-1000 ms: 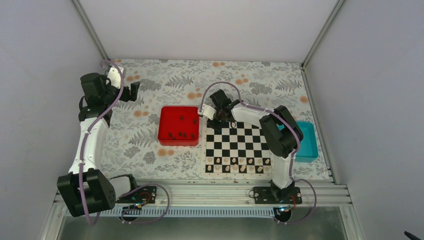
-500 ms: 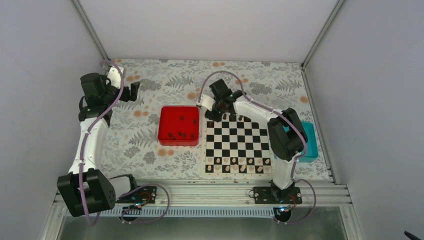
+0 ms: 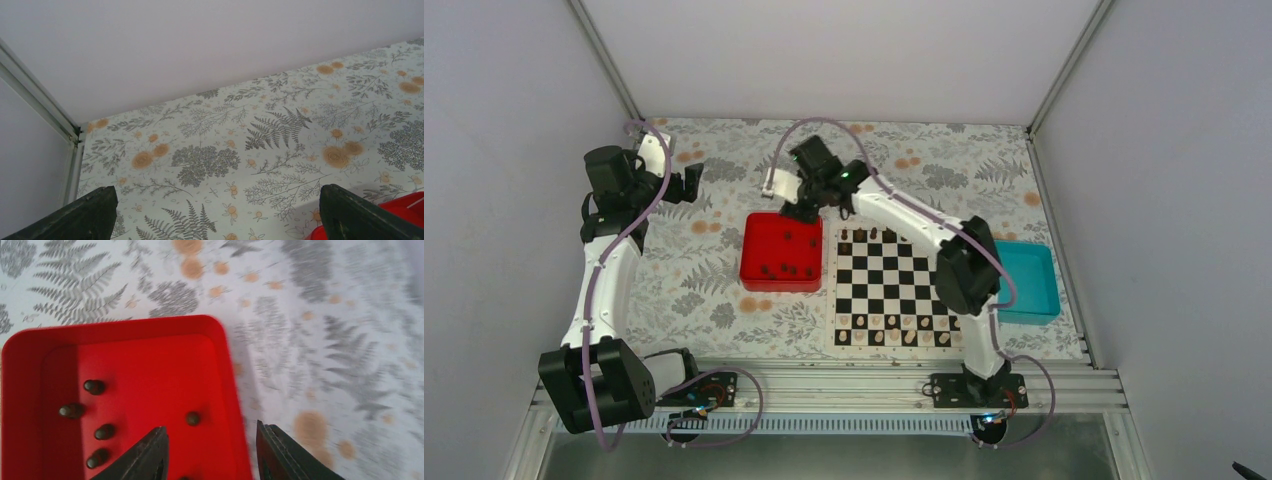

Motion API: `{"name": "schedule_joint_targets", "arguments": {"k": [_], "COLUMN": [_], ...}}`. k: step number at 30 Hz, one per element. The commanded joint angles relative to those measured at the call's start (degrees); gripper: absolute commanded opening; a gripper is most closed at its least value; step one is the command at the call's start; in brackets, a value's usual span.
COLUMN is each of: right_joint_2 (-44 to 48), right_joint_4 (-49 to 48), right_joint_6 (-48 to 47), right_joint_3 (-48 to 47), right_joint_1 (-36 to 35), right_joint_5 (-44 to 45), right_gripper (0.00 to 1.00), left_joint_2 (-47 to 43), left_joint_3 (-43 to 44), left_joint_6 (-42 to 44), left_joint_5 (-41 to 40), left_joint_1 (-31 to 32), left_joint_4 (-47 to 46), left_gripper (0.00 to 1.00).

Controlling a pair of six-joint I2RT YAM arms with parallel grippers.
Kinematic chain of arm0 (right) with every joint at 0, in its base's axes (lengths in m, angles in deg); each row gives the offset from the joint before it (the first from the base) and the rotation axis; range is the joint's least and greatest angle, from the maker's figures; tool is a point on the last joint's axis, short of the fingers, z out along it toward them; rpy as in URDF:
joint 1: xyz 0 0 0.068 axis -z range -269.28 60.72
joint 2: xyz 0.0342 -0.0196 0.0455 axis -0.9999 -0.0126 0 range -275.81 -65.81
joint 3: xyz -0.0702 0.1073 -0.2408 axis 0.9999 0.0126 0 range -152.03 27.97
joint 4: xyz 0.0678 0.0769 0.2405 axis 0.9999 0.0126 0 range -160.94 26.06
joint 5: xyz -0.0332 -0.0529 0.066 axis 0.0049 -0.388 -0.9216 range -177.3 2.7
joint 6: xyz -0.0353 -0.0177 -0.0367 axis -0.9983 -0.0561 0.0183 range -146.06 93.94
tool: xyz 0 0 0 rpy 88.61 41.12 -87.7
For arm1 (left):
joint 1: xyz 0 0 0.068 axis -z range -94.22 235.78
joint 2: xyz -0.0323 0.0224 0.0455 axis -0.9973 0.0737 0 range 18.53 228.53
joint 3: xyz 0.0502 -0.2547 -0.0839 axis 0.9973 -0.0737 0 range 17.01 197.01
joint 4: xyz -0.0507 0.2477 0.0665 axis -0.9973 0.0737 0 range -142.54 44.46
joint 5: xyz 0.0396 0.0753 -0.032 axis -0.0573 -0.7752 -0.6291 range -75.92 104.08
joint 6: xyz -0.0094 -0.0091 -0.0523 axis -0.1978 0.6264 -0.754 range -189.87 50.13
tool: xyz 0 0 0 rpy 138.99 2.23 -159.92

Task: Set up the chess pieces on the board
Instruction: Place the chess piece on the chessboard, then pick up the chess piece from the storage box.

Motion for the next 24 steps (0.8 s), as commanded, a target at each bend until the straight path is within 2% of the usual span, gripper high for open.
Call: {"name": "schedule_joint_targets", "arguments": {"k": [1,13,24], "right_joint_2": [-6.21,-12.04,-16.54], "right_joint_4": [2.22,-3.2,-4.0], "right_joint_6": [-0.41,-0.76,-1.09], "right_joint_3": [-1.42,0.62,-1.26], "right_joint_1": [-1.89,-2.53,-2.56], "right_joint_5": [-0.97,1.26,2.92], "right_gripper": [0.46,0.49,0.49], "left_joint_2": [-0.91,-0.93,-0.71], "left_joint_3": [0.01,-0.35,-0.42], "left_joint_6": [0.15,0.22,0.22], "left_joint_5": [0.72,1.06,1.6], "left_joint_1": [-0.44,-1.01,-1.67], "left_joint_4": [0.1,-0.23,-0.34], "left_gripper": [1.0,1.0,1.0]}}
